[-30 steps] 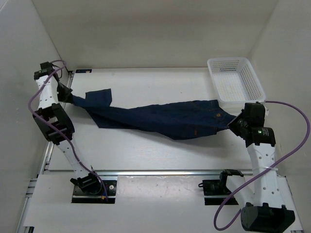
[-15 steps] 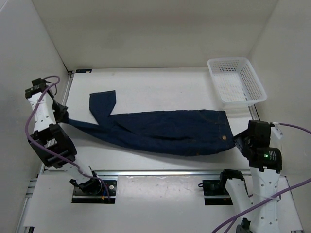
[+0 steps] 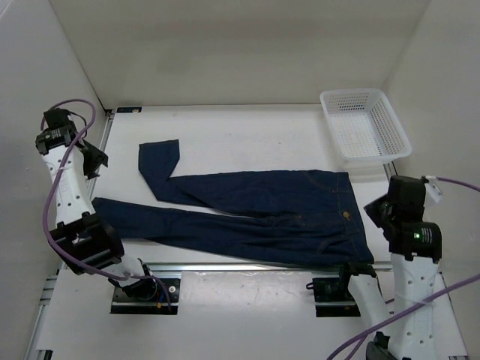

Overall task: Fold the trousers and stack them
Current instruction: Flatten the trousers out

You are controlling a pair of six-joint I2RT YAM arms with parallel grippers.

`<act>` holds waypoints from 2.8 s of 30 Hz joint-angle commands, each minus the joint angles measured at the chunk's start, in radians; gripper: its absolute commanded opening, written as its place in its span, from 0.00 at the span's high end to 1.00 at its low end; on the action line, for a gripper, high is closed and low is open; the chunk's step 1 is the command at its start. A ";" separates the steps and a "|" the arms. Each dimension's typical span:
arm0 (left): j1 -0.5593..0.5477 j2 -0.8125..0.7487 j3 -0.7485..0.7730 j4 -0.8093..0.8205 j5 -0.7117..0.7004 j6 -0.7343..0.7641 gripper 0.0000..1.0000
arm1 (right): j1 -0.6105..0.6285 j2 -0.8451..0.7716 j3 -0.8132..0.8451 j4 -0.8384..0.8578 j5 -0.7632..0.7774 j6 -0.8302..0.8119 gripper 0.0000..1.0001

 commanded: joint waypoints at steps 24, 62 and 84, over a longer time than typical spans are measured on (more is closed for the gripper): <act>-0.233 0.733 0.376 0.031 -0.006 0.051 0.17 | -0.090 0.790 -0.148 0.568 -0.386 -0.107 0.38; -0.295 0.583 0.609 -0.210 -0.222 -0.020 0.90 | -0.099 0.899 -0.174 0.602 -0.323 -0.019 0.84; -0.127 0.314 0.204 -0.044 -0.178 -0.036 0.63 | -0.109 0.779 -0.202 0.580 -0.294 -0.060 0.84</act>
